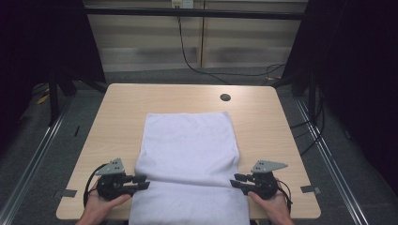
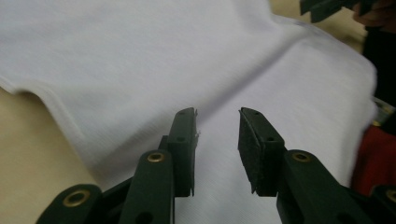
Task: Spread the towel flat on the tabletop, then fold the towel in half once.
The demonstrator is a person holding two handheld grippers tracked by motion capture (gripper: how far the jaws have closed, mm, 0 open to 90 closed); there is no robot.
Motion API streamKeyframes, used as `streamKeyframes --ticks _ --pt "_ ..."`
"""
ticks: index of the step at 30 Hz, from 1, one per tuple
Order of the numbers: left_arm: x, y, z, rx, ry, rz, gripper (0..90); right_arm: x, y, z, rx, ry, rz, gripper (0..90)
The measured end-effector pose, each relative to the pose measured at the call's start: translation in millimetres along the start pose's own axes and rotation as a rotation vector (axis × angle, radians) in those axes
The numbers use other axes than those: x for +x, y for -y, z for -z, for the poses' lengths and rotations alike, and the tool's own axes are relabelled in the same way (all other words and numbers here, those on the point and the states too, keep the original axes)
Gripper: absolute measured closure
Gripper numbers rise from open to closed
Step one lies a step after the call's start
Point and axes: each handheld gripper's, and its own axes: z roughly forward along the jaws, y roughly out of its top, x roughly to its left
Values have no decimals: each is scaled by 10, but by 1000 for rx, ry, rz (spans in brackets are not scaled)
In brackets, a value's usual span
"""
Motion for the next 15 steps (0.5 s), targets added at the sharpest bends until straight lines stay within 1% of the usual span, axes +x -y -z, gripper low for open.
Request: streamKeyframes --ticks 1,3,4,5,6,7,8,9,10,11,12,13,14,15 --pt "63 -40 -34 -3 -5 23 660 -38 -36 -39 -3 11 0 671" --pt "158 -121 -91 5 -27 13 651 -105 -110 -114 -7 13 -7 666" --pt "158 -121 -91 5 -27 13 650 -105 -110 -114 -7 13 -7 666" --pt "264 -178 -134 -18 -39 23 650 -166 -178 -193 -4 25 -7 661" --pt "312 -204 -160 -13 -55 30 648 -198 -211 -233 3 26 -5 659" --pt "312 -204 -160 -13 -55 30 646 -198 -211 -233 3 26 -5 659" --pt "402 -243 -214 -19 -70 30 646 -262 -276 -307 -6 37 -14 631" --pt "402 -243 -214 -19 -70 30 646 -292 -308 -344 -7 41 -23 626" --pt "441 -259 -251 -12 -88 28 646 -292 -308 -344 -7 41 -23 626" --pt "489 -268 -282 -14 -83 39 646 -343 -366 -412 -7 52 -27 617" --pt "553 -278 -359 2 -90 47 645 -369 -387 -445 -9 59 -30 609" --pt "580 -273 -391 7 -95 50 645 -397 -411 -480 -1 56 -32 602" --pt "580 -273 -391 7 -95 50 645 -397 -411 -480 -1 56 -32 602" --pt "597 -259 -423 16 -98 60 645 -424 -431 -512 -1 63 -33 599"
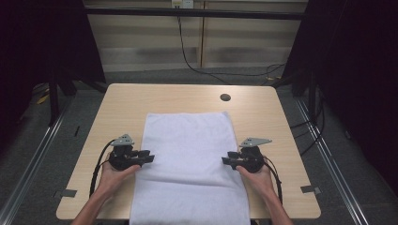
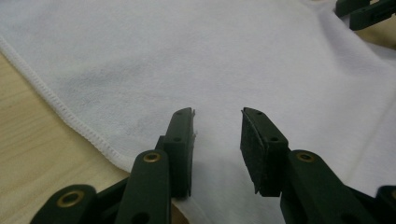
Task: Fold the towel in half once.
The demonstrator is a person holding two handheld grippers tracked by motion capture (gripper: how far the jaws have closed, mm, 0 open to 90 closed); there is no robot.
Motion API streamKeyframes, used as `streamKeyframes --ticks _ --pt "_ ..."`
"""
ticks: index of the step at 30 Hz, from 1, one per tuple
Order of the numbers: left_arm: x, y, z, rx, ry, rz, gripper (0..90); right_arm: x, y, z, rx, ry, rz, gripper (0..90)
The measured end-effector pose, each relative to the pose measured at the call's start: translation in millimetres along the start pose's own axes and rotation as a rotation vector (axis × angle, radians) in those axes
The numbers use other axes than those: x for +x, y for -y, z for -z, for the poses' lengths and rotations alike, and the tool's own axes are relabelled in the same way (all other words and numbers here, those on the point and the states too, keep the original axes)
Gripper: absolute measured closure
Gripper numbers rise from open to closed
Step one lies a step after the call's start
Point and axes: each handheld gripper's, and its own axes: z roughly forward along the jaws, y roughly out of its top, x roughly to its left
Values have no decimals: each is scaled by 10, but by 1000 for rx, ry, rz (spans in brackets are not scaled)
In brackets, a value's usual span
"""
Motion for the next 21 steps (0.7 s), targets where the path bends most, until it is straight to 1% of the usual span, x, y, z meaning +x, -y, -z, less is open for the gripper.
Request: streamKeyframes --ticks 1,2,3,4,5,6,7,8,9,10,11,12,13,14,15,16,18,19,20,21 --pt "12 30 -63 33 -4 -17 645 -48 -30 -65 4 4 -12 590" --pt "12 30 -63 33 -4 -17 644 -48 -30 -65 4 4 -12 590" --pt "18 49 -100 53 -11 -17 644 -64 -32 -97 3 12 -16 587" --pt "29 69 -109 41 -8 -18 644 -83 -27 -131 13 9 -21 585" --pt "31 77 -101 39 -4 -9 646 -90 1 -172 20 17 -25 584" --pt "31 77 -101 39 -4 -9 646 -87 4 -164 19 17 -25 581" --pt "19 85 -96 39 -10 -19 646 -87 4 -164 19 17 -25 581" --pt "-3 111 -84 32 -8 -15 646 -58 10 -145 38 23 -7 579" --pt "-9 121 -71 36 0 -13 646 -45 17 -131 48 27 8 580" --pt "-22 138 -58 35 2 -15 646 -37 36 -116 59 27 8 578" --pt "-46 153 -41 40 0 -29 646 -27 72 -102 58 27 15 576" --pt "-46 153 -41 40 0 -29 647 -27 72 -102 58 27 15 576" --pt "-84 168 -16 50 -8 -38 647 -26 105 -75 49 16 15 578" --pt "-175 220 32 62 -8 -56 647 -16 167 -6 46 9 -3 579" --pt "-207 229 47 71 -4 -60 647 -2 189 26 52 11 7 578" --pt "-225 235 60 82 4 -50 647 16 218 54 51 11 15 578" --pt "-276 267 85 84 -1 -72 647 56 269 113 55 7 19 578" --pt "-300 290 94 76 0 -58 647 91 293 144 63 10 25 578" --pt "-335 308 105 78 3 -67 647 128 319 175 70 8 39 578" --pt "-369 323 129 94 18 -78 647 167 349 212 79 -2 53 578"
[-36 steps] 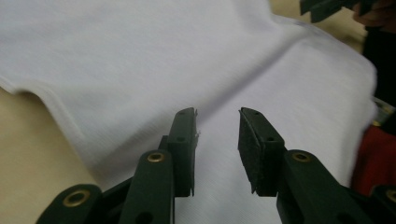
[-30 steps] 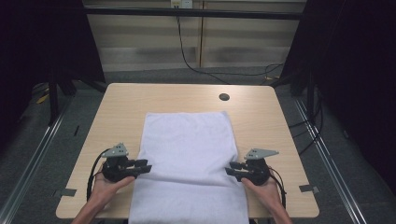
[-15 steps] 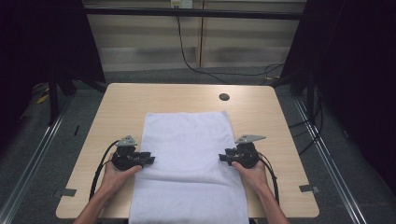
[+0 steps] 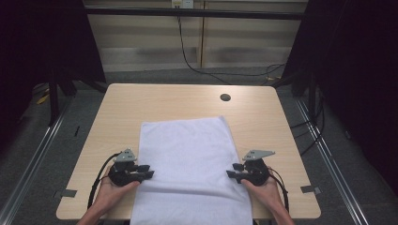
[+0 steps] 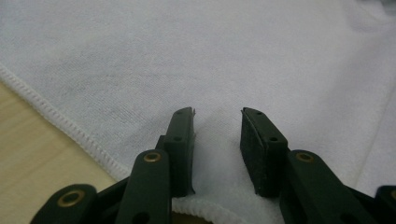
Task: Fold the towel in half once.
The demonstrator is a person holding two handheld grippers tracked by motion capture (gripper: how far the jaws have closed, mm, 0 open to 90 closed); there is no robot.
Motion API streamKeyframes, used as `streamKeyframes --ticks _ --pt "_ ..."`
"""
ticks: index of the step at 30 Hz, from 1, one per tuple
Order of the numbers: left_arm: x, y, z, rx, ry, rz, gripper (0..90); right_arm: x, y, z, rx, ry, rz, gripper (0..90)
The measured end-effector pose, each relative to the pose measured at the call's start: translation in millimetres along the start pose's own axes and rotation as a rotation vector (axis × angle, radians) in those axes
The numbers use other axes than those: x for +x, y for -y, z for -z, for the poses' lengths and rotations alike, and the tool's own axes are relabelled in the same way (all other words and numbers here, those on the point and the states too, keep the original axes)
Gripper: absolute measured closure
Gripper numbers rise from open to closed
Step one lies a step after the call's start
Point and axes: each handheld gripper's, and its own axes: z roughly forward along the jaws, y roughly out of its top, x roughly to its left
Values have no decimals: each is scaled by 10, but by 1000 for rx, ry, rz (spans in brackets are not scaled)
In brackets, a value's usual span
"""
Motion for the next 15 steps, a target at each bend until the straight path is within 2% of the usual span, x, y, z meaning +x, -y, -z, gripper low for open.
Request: streamKeyframes --ticks 1,2,3,5,6,7,8,9,11,13,15 --pt "0 0 0 0 0 0 647 42 37 38 5 -4 4 578" --pt "-28 27 26 4 19 14 647 42 37 38 5 -4 4 578" --pt "-55 64 48 -3 34 24 647 130 118 130 23 -24 9 579" --pt "-118 130 116 16 74 37 647 238 212 226 41 -48 15 579" --pt "-186 178 178 38 96 28 646 288 260 269 44 -63 20 578" --pt "-211 187 217 37 96 17 631 337 304 302 45 -87 25 579" --pt "-222 196 243 20 110 24 616 377 323 335 62 -103 34 587" --pt "-210 188 259 11 119 32 616 412 328 357 77 -98 38 590" --pt "-146 130 258 -9 100 23 608 417 297 374 67 -85 48 580" --pt "-37 32 229 -18 50 20 604 346 203 360 23 -70 23 571" --pt "105 -65 181 -42 23 43 599 242 66 315 -27 -47 21 567"
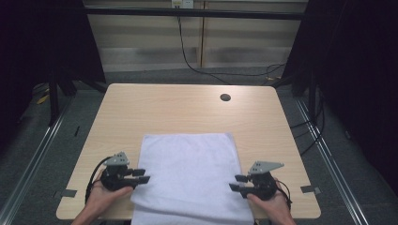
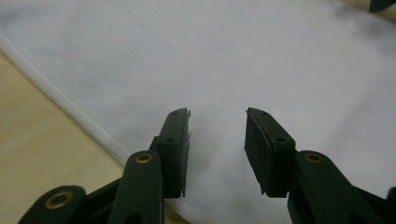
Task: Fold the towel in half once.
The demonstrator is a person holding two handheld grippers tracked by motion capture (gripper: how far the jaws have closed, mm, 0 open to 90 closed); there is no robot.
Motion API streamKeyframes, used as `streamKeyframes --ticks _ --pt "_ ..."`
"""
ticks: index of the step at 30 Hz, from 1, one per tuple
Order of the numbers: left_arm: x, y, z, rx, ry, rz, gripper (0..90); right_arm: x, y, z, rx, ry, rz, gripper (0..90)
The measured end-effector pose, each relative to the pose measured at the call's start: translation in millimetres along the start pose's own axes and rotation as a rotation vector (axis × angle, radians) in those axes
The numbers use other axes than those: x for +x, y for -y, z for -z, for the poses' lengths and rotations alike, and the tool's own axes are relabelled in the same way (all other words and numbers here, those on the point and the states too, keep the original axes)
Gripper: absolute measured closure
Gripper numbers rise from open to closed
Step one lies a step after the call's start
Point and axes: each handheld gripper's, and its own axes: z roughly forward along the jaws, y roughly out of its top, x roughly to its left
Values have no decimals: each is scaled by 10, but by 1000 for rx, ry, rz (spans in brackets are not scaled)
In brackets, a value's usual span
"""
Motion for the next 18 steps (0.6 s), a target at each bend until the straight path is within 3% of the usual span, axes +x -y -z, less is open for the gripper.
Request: streamKeyframes --ticks 1,2,4,8,10,11,12,13,14,16,18 --pt "0 0 0 0 0 0 587 -60 -65 -40 -13 3 -4 562" --pt "109 -62 -81 -16 -12 18 586 -118 -123 -94 -13 9 -3 562" --pt "174 -76 -189 15 -40 12 586 -210 -203 -228 -5 22 -8 561" --pt "169 -41 -235 14 -41 26 578 -276 -184 -408 46 51 -16 558" --pt "140 -28 -235 13 -48 20 572 -227 -128 -361 50 44 -8 559" --pt "64 4 -227 16 -31 18 568 -194 -91 -319 57 48 -1 559" --pt "13 22 -212 28 -25 -8 568 -162 -44 -272 59 47 1 559" --pt "13 22 -212 28 -25 -8 568 -129 8 -219 63 39 5 561" --pt "-65 77 -173 35 8 5 568 -94 60 -171 58 28 -1 561" --pt "-112 98 -152 45 10 -3 568 -9 146 -83 66 13 -11 561" --pt "-237 136 -132 63 13 -47 566 52 175 -36 83 4 -3 565"
